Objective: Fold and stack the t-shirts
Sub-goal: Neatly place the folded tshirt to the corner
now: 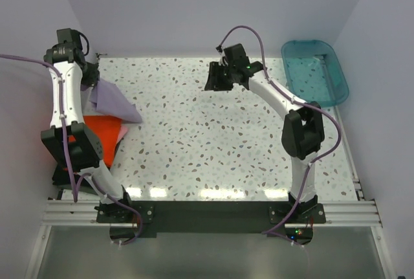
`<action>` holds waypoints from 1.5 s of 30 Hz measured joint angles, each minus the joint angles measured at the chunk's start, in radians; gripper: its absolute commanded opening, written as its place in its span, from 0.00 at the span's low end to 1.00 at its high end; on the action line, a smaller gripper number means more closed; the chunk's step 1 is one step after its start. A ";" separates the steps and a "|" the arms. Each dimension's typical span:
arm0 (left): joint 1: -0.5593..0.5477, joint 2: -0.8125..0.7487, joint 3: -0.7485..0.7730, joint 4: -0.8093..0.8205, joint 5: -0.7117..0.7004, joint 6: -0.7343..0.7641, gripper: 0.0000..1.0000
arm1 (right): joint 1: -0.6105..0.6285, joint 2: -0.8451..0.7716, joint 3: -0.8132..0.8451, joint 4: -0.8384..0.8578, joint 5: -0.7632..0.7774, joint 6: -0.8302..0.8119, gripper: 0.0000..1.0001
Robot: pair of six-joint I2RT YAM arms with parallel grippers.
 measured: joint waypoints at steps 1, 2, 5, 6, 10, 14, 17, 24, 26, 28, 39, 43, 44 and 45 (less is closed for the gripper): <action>0.007 0.000 0.011 -0.002 0.000 -0.002 0.00 | 0.001 0.004 0.006 0.001 0.000 0.000 0.47; 0.014 0.000 0.019 -0.002 0.000 -0.002 0.00 | 0.003 0.007 0.010 0.001 0.000 0.000 0.47; 0.036 -0.001 0.027 -0.003 0.000 -0.002 0.00 | 0.005 0.011 0.022 -0.002 0.000 0.000 0.47; 0.044 -0.001 0.027 -0.005 0.000 -0.002 0.00 | 0.006 0.013 0.026 -0.002 0.000 0.000 0.47; 0.065 -0.003 0.027 -0.013 0.000 -0.002 0.00 | 0.009 0.018 0.035 -0.001 0.000 0.000 0.47; 0.080 -0.013 0.029 -0.016 0.002 -0.001 0.00 | 0.016 0.021 0.035 -0.003 -0.001 0.000 0.47; 0.092 -0.018 0.047 -0.018 0.003 0.000 0.00 | 0.018 0.021 0.035 -0.004 -0.005 0.000 0.47; 0.124 -0.036 0.080 -0.019 0.004 0.018 0.00 | 0.021 0.021 0.035 -0.006 -0.007 0.000 0.47; 0.132 -0.046 0.080 -0.019 0.004 0.025 0.00 | 0.022 0.021 0.035 -0.006 -0.007 0.000 0.47; 0.139 -0.058 0.080 -0.020 0.004 0.027 0.00 | 0.024 0.021 0.035 -0.006 -0.007 0.000 0.47; 0.176 -0.246 -0.105 -0.017 0.003 0.055 0.00 | 0.062 0.012 0.013 -0.005 -0.005 0.000 0.47; 0.182 -0.349 -0.262 -0.013 -0.006 0.054 0.00 | 0.084 -0.018 -0.039 0.004 0.002 0.000 0.47; 0.184 -0.383 -0.314 -0.011 -0.013 0.053 0.00 | 0.092 -0.030 -0.058 0.004 0.008 0.000 0.47; 0.189 -0.418 -0.363 -0.017 -0.023 0.051 0.00 | 0.099 -0.042 -0.076 0.005 0.013 0.000 0.47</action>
